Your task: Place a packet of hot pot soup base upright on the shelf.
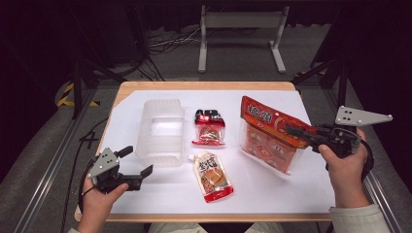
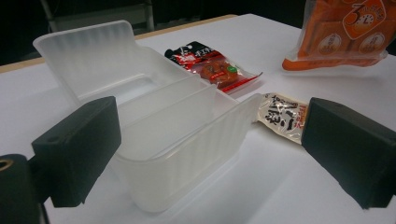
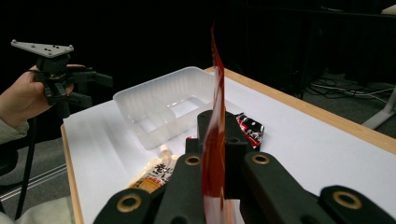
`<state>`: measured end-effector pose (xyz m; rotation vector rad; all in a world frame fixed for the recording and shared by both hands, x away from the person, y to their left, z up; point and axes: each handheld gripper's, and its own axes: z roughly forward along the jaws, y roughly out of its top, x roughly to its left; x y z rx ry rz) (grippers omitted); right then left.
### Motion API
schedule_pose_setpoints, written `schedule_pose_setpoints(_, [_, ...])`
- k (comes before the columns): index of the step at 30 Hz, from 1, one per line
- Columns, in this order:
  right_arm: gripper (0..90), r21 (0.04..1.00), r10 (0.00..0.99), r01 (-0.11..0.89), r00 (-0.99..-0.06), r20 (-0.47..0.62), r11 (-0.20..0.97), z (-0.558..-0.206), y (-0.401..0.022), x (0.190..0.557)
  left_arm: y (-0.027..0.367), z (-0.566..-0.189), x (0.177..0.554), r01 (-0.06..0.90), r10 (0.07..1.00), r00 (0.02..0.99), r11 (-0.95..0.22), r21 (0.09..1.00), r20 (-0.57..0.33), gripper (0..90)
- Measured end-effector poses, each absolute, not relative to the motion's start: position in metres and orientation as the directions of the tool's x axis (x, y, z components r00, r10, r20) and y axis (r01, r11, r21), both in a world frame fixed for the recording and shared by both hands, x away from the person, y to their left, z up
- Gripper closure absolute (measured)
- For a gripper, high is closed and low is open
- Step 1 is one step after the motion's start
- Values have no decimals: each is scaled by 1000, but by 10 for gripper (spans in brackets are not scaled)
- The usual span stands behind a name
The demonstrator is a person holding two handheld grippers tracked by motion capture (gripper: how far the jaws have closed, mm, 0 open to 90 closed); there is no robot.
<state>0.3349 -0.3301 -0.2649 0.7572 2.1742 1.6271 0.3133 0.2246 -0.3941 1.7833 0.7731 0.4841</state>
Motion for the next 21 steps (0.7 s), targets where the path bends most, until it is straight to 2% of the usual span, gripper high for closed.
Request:
schedule_pose_setpoints(4, [900, 954, 576, 210, -816, 50, 214, -258, -328, 336, 220, -389, 313, 248, 677, 732, -157, 956, -79, 46])
schedule_pose_setpoints(21, [900, 961, 475, 141, -880, 11, 240, -228, -280, 342, 189, -362, 315, 163, 578, 815, -162, 973, -40, 32])
